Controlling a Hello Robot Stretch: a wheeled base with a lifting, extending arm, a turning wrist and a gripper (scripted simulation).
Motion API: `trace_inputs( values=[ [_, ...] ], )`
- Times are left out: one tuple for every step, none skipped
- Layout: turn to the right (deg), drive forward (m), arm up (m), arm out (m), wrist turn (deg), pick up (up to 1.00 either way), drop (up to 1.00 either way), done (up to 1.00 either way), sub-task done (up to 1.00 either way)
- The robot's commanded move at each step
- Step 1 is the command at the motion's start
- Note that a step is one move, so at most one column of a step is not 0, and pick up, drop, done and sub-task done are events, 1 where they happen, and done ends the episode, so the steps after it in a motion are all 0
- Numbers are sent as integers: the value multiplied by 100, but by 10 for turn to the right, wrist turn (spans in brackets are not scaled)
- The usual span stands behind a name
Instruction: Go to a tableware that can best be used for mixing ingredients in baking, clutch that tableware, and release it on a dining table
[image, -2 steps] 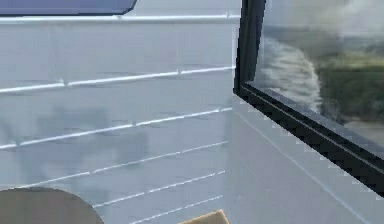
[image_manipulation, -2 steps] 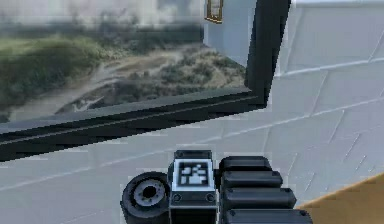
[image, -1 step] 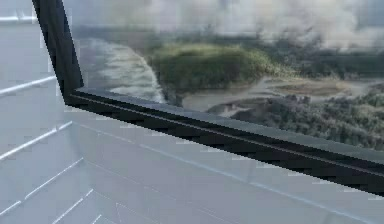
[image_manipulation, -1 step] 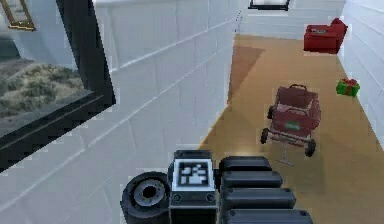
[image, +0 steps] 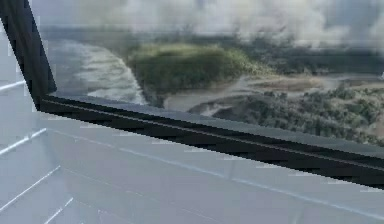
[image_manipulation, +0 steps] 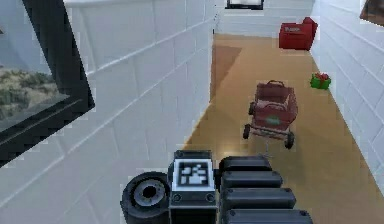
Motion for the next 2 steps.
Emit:
trace_inputs(
  values=[
    [-240,0,0,0,0,0,0,0,0],
    [0,10,0,0,0,0,0,0,0]
  ],
)
